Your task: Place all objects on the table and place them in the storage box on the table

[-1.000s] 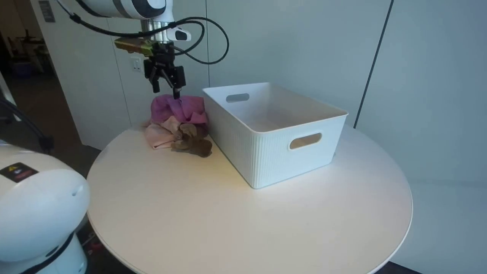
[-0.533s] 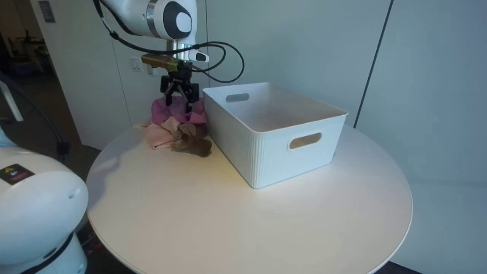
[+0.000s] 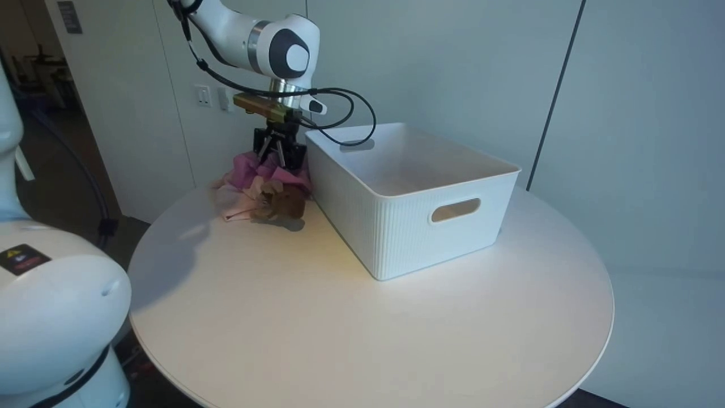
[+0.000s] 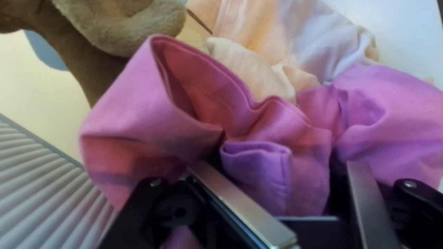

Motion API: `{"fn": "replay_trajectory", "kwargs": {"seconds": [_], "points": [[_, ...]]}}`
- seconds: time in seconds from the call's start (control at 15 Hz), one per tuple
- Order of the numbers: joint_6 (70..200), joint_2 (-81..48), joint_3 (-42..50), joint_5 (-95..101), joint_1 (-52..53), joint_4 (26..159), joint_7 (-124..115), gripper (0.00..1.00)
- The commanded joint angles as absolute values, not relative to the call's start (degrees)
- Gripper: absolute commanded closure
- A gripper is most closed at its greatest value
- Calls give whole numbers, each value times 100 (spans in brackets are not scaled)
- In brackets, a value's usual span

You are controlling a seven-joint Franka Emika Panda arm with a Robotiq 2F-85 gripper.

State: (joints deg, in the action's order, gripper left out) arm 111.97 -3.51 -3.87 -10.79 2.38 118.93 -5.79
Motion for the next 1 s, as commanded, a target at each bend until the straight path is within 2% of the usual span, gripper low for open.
{"fn": "replay_trajectory", "kwargs": {"seconds": [0.0, 0.2, 0.27, 0.93], "points": [[11098, -496, -358, -1328, 250, 11660, -457, 64], [11135, -441, -379, -1442, 276, 11673, -487, 87], [11156, -321, -397, -1468, 295, 11700, -483, 90], [11226, 2226, -833, -228, 495, 12243, -1354, 88]]}}
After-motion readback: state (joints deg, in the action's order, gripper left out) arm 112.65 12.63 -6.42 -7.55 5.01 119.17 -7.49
